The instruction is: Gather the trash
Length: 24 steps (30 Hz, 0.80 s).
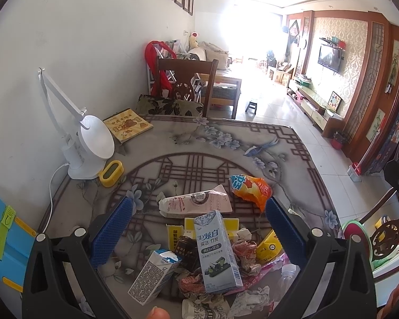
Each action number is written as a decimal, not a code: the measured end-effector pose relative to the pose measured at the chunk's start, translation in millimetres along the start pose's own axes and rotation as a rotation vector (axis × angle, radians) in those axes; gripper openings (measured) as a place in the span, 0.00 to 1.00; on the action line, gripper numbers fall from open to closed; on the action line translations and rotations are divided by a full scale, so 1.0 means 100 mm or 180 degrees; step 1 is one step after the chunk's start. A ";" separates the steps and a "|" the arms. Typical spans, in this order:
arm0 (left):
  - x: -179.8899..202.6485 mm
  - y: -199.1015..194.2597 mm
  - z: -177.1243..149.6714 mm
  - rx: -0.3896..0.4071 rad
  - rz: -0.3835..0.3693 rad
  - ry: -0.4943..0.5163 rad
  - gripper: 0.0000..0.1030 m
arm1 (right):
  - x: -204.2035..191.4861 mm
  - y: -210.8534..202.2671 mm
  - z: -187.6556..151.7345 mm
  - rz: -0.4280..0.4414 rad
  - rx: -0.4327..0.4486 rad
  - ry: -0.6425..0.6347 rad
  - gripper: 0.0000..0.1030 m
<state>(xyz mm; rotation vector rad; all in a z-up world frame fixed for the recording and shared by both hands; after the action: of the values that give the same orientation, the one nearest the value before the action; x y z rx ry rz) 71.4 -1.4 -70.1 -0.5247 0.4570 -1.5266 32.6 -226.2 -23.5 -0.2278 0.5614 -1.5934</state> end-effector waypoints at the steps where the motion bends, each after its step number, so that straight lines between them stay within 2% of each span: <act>1: 0.00 0.01 0.00 0.0000 0.0007 -0.0004 0.93 | 0.00 0.00 0.00 0.0003 0.0000 0.0002 0.97; 24: -0.07 0.06 -0.03 -0.0016 0.0052 -0.0036 0.93 | -0.04 0.13 -0.04 -0.0032 -0.0120 0.0034 0.97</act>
<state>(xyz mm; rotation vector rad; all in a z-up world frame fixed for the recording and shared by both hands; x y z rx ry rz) 74.8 5.2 -76.3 -0.5322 0.4556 -1.5066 42.6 -221.2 -31.8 -0.2508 0.5998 -1.5955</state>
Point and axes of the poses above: each gripper's, at about its wrist camera, not at the fingertips, and y roughly the way its jaws point, x to its right, z to its top, the point moved 10 cm from there along y, roughly the way its jaws point, and after that the axes turned 5 degrees about x, right-handed, at the moved point
